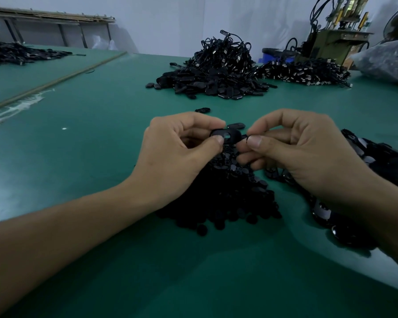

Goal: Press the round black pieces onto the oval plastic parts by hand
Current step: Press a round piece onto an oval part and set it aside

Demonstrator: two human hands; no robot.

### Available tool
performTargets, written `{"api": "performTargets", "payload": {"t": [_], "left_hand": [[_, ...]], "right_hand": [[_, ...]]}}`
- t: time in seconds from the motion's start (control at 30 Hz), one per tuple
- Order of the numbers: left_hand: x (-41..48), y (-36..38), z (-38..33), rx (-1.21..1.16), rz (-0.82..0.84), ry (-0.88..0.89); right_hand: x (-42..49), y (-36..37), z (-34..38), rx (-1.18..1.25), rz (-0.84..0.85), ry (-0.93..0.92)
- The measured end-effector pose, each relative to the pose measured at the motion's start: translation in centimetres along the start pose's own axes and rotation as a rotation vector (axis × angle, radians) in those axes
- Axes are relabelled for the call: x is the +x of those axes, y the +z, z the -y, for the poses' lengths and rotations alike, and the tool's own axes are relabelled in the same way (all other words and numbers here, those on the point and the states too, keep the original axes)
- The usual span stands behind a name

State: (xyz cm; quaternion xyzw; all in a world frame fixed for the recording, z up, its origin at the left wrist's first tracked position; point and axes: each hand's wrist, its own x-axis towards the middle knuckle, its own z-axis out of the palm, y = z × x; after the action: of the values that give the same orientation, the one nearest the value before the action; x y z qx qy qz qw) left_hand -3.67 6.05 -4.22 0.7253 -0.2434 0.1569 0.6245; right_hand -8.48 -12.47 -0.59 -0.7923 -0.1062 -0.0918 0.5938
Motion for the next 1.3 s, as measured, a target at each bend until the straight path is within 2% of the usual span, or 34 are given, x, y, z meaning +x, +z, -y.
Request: {"api": "performTargets", "payload": {"t": [0.13, 0.3, 0.7, 1.0, 1.3], "left_hand": [[0.0, 0.0, 0.0, -0.003, -0.002, 0.004], [0.0, 0.0, -0.1, -0.024, 0.011, 0.002], [-0.1, 0.1, -0.3, -0.054, 0.068, 0.043], [0.0, 0.1, -0.2, -0.054, 0.099, 0.075], [-0.3, 0.4, -0.3, 0.046, 0.134, 0.123]], "right_hand": [[0.1, -0.1, -0.3, -0.094, -0.076, -0.053], [0.3, -0.1, -0.4, 0.033, -0.11, 0.0], [0.0, 1.0, -0.4, -0.187, -0.136, -0.08], [0.0, 1.3, -0.6, -0.234, -0.144, -0.1], [-0.2, 1.6, -0.6, -0.34, -0.194, -0.127]]}}
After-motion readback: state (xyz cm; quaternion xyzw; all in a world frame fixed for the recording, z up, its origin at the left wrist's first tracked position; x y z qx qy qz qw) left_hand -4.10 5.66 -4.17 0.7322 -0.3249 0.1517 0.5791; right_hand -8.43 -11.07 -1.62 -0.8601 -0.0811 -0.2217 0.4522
